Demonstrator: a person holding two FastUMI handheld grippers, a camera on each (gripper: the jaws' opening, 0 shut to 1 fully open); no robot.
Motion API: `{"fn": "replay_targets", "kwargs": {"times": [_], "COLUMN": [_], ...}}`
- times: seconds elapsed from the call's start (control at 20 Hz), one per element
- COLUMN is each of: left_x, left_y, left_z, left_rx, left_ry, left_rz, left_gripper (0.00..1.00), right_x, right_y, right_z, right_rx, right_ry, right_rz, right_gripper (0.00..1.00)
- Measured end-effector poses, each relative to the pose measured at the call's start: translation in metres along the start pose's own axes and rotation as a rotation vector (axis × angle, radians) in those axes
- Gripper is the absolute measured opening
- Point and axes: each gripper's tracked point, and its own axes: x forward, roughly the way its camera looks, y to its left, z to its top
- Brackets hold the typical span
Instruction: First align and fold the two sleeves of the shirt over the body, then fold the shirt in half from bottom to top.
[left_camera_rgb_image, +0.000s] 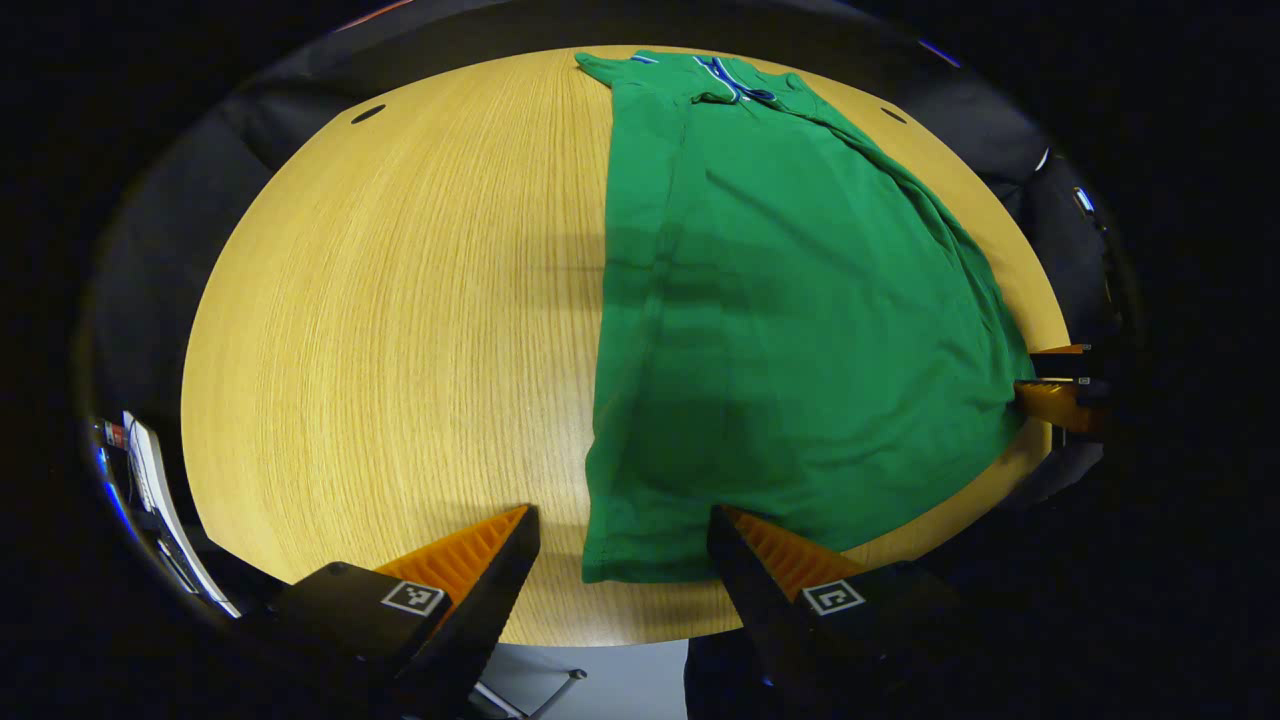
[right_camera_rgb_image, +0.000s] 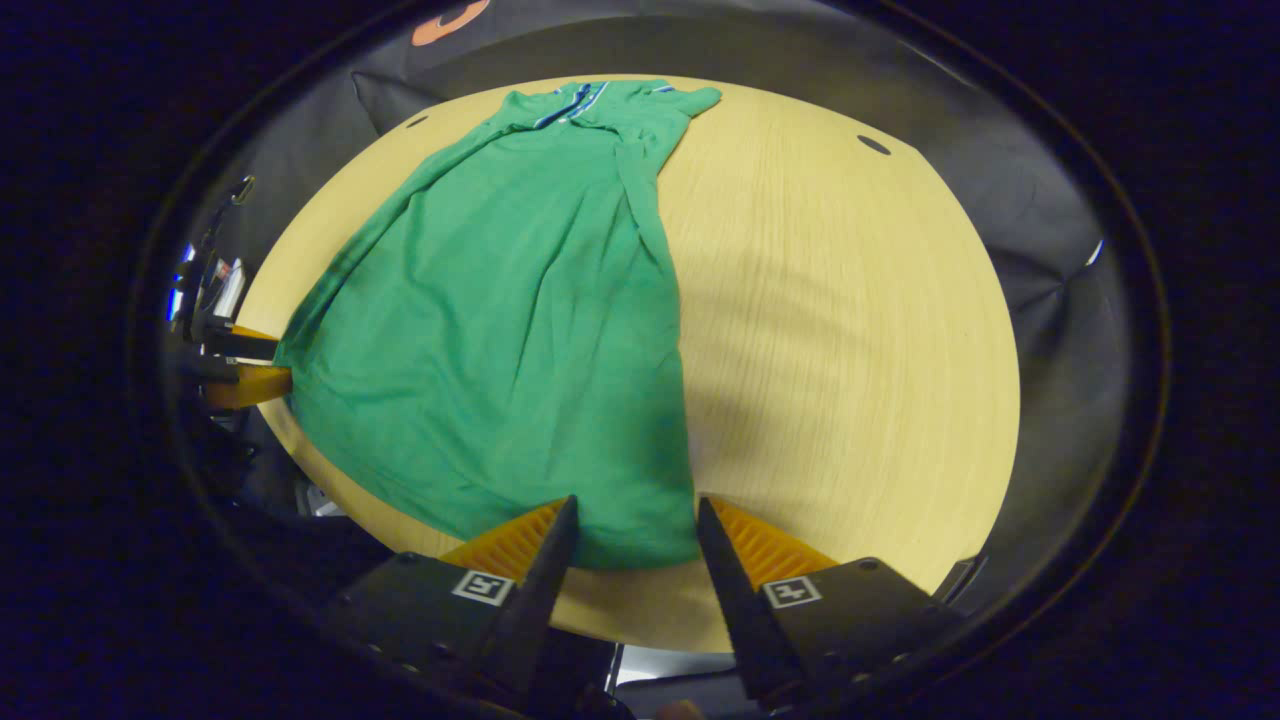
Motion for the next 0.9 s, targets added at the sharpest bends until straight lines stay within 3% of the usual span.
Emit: {"fn": "replay_targets", "kwargs": {"times": [0.05, 0.1, 0.15, 0.25, 0.3, 0.4, 0.5, 0.65, 0.9], "left_x": [-0.002, -0.004, -0.006, -0.012, -0.015, -0.024, -0.034, -0.067, -0.139], "left_y": [-0.002, -0.006, -0.011, -0.026, -0.034, -0.04, -0.046, -0.055, -0.07], "left_z": [0.001, 0.002, 0.003, 0.008, 0.01, 0.015, 0.017, 0.036, 0.102], "left_rx": [-0.005, -0.01, -0.009, 0.003, 0.008, 0.017, 0.015, 0.017, -0.037], "left_ry": [0.004, 0.018, 0.033, 0.047, 0.048, 0.035, 0.042, -0.004, -0.138], "left_rz": [-0.001, -0.003, -0.008, -0.03, -0.047, -0.051, -0.07, -0.107, -0.17], "left_gripper": [1.0, 1.0, 1.0, 0.74, 0.45, 0.13, 0.07, 0.06, 0.06], "right_x": [-0.001, 0.0, 0.001, 0.001, 0.0, 0.001, -0.004, -0.022, -0.062], "right_y": [0.002, 0.003, 0.004, 0.008, 0.008, 0.01, 0.01, 0.006, -0.005], "right_z": [0.0, 0.0, 0.001, -0.001, -0.001, -0.003, -0.005, 0.008, 0.051], "right_rx": [0.004, 0.012, 0.031, 0.098, 0.124, 0.17, 0.199, 0.236, 0.28], "right_ry": [0.002, 0.002, 0.0, 0.01, 0.01, 0.02, 0.03, -0.013, -0.128], "right_rz": [0.006, 0.013, 0.026, 0.054, 0.067, 0.104, 0.125, 0.154, 0.185], "right_gripper": [0.7, 0.5, 0.39, 0.14, 0.05, 0.0, 0.0, 0.0, 0.0]}}
